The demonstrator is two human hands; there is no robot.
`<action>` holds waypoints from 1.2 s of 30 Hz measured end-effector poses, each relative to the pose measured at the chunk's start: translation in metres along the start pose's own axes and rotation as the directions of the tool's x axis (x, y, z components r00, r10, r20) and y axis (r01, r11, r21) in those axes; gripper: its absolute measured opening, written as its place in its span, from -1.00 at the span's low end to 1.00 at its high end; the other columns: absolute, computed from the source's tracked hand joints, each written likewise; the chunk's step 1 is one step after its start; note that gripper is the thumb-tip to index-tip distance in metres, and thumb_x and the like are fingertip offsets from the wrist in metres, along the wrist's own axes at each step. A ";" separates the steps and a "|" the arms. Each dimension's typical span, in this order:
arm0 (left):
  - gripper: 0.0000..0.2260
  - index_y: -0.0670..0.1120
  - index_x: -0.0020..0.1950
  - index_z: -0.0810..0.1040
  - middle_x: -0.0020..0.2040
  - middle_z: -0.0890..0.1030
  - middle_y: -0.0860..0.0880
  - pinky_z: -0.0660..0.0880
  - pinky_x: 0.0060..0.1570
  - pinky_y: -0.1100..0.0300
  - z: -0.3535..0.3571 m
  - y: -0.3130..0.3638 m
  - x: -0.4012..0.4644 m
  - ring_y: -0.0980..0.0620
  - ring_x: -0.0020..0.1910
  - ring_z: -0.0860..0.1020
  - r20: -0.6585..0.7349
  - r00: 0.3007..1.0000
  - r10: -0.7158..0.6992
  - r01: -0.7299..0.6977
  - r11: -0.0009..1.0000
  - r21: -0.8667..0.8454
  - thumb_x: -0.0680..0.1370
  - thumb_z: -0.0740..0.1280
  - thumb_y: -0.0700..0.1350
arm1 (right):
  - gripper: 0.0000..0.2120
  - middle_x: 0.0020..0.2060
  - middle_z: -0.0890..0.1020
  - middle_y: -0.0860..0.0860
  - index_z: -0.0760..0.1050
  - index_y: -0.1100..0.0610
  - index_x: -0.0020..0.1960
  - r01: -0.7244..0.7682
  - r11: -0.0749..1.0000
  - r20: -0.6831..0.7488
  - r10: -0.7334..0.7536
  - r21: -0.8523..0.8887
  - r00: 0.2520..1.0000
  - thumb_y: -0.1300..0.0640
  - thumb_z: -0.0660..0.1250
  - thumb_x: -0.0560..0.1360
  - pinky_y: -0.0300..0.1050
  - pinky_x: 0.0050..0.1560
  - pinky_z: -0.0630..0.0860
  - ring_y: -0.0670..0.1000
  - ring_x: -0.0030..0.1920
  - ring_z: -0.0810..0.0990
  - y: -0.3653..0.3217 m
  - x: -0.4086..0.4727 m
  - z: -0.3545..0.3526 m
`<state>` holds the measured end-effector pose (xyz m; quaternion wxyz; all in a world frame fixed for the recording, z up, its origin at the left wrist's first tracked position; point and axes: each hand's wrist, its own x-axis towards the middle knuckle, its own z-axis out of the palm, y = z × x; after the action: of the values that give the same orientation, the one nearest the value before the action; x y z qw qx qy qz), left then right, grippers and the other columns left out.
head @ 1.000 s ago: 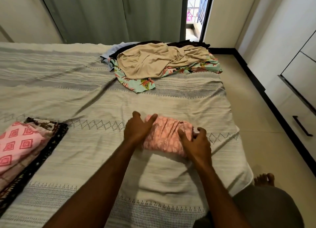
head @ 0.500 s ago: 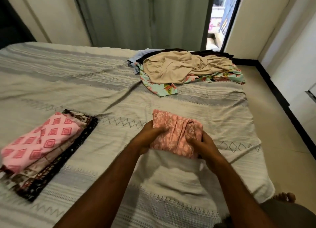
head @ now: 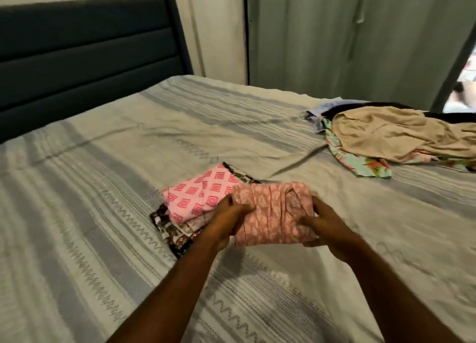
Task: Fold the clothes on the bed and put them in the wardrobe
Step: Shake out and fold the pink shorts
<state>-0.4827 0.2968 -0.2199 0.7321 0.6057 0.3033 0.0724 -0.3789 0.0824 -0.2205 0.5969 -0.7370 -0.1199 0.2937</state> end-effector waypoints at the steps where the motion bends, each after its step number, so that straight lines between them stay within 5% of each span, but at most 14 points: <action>1: -0.64 -0.04 0.30 0.52 0.09 0.70 -0.09 0.65 -0.10 0.05 -0.013 0.005 0.000 -0.07 0.02 0.69 -0.042 0.999 0.022 -0.023 0.999 -0.027 0.53 0.43 -0.28 | -0.42 0.19 0.61 -0.02 0.37 -0.09 0.44 0.046 0.999 0.017 -0.046 0.004 0.999 0.28 0.43 0.51 0.01 -0.22 0.68 0.06 0.06 0.66 -0.008 0.009 0.014; 5: -0.68 -0.07 0.27 0.52 0.10 0.70 -0.11 0.66 -0.03 -0.04 -0.066 0.044 0.002 -0.08 0.02 0.71 -0.172 0.972 0.162 -0.170 0.985 -0.037 0.54 0.44 -0.25 | -0.41 0.08 0.60 0.11 0.39 -0.08 0.36 0.207 0.977 -0.020 -0.206 0.046 0.978 0.35 0.45 0.46 0.01 -0.27 0.63 0.10 0.00 0.66 -0.057 0.049 0.065; 8: -0.74 -0.03 0.16 0.53 0.04 0.70 -0.10 0.64 0.04 -0.16 -0.106 0.068 0.015 -0.13 -0.02 0.70 -0.322 0.909 0.265 -0.230 0.963 0.143 0.52 0.49 -0.16 | -0.58 0.05 0.64 0.09 0.55 -0.06 0.19 0.268 0.963 -0.070 -0.269 -0.023 0.961 0.29 0.45 0.41 0.14 -0.10 0.68 0.12 -0.05 0.68 -0.087 0.076 0.100; 10: -0.68 -0.03 0.16 0.50 0.05 0.67 -0.11 0.63 0.03 -0.17 -0.124 0.071 0.025 -0.13 -0.03 0.67 -0.408 0.866 0.289 -0.135 0.921 0.366 0.48 0.53 -0.07 | -0.58 0.17 0.65 0.04 0.59 -0.06 0.23 0.252 0.961 -0.012 -0.255 -0.110 0.967 0.24 0.46 0.41 0.16 0.04 0.66 0.11 0.06 0.68 -0.094 0.085 0.119; 13: -0.56 -0.13 0.24 0.48 0.12 0.61 -0.15 0.64 -0.02 -0.05 -0.135 0.058 0.028 -0.12 -0.03 0.63 -0.467 0.863 0.193 0.080 0.860 0.503 0.45 0.55 -0.07 | -0.56 0.36 0.56 0.03 0.57 0.04 0.34 0.216 0.938 0.134 -0.186 -0.271 0.973 0.27 0.47 0.48 -0.12 0.15 0.54 0.06 0.30 0.56 -0.087 0.084 0.137; 15: -0.48 -0.17 0.32 0.45 0.19 0.58 -0.17 0.60 -0.06 0.08 -0.135 0.052 0.023 -0.08 -0.02 0.59 -0.504 0.839 0.206 0.092 0.859 0.504 0.45 0.56 -0.10 | -0.56 0.40 0.51 0.04 0.57 0.05 0.35 0.210 0.925 0.163 -0.165 -0.316 0.973 0.25 0.48 0.49 -0.16 0.18 0.48 0.06 0.35 0.51 -0.079 0.080 0.139; 17: -0.41 -0.15 0.38 0.42 0.26 0.53 -0.20 0.58 0.08 0.01 -0.129 0.052 0.021 -0.12 0.09 0.55 -0.525 0.770 0.362 0.020 0.809 0.587 0.44 0.57 -0.09 | -0.57 0.39 0.52 0.03 0.59 0.04 0.30 0.214 0.919 0.131 -0.180 -0.332 0.975 0.25 0.50 0.45 -0.08 0.29 0.49 0.07 0.35 0.52 -0.074 0.078 0.131; 21: -0.61 -0.11 0.19 0.47 0.15 0.54 -0.11 0.51 0.11 -0.04 -0.078 0.064 0.018 -0.12 0.12 0.52 -0.342 0.708 0.617 -0.230 0.660 0.715 0.45 0.53 -0.11 | -0.67 0.15 0.58 -0.03 0.63 0.07 0.21 0.173 0.930 -0.016 -0.188 -0.324 0.982 0.21 0.52 0.45 -0.15 0.15 0.49 0.02 0.18 0.58 -0.077 0.067 0.082; 25: -0.80 -0.08 -0.06 0.51 -0.11 0.60 0.00 0.56 -0.07 -0.02 0.025 0.073 0.022 -0.08 -0.13 0.60 -0.118 0.805 0.581 -0.391 0.670 0.631 0.47 0.51 -0.11 | -0.71 0.16 0.58 0.01 0.63 0.08 0.19 0.124 0.910 -0.170 -0.205 -0.396 0.964 0.17 0.50 0.48 -0.08 0.20 0.53 0.02 0.17 0.59 -0.073 0.033 -0.003; 29: -0.84 -0.13 -0.16 0.57 -0.23 0.60 -0.02 0.50 -0.14 0.12 0.151 0.070 0.011 -0.01 -0.20 0.59 0.121 0.825 0.552 -0.492 0.594 0.637 0.47 0.50 -0.10 | -0.76 0.11 0.66 0.06 0.65 0.13 0.15 0.053 0.851 -0.302 -0.243 -0.522 0.922 0.16 0.48 0.49 -0.13 0.17 0.51 0.04 0.15 0.61 -0.061 -0.022 -0.105; 36: -0.75 -0.04 -0.28 0.51 -0.34 0.56 0.03 0.46 -0.27 0.16 0.392 0.028 -0.075 0.05 -0.31 0.55 0.625 0.661 0.416 -0.750 0.405 0.523 0.48 0.51 0.00 | -0.90 -0.11 0.72 0.07 0.70 0.13 -0.02 -0.158 0.865 -0.627 -0.208 -0.477 0.751 0.21 0.48 0.47 0.11 0.08 0.64 0.05 -0.08 0.69 -0.004 -0.172 -0.308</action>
<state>-0.3272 -0.0623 -0.1343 0.3818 0.9170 -0.0892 0.0738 -0.3381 -0.2560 -0.1318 0.3915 -0.9194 0.0163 -0.0355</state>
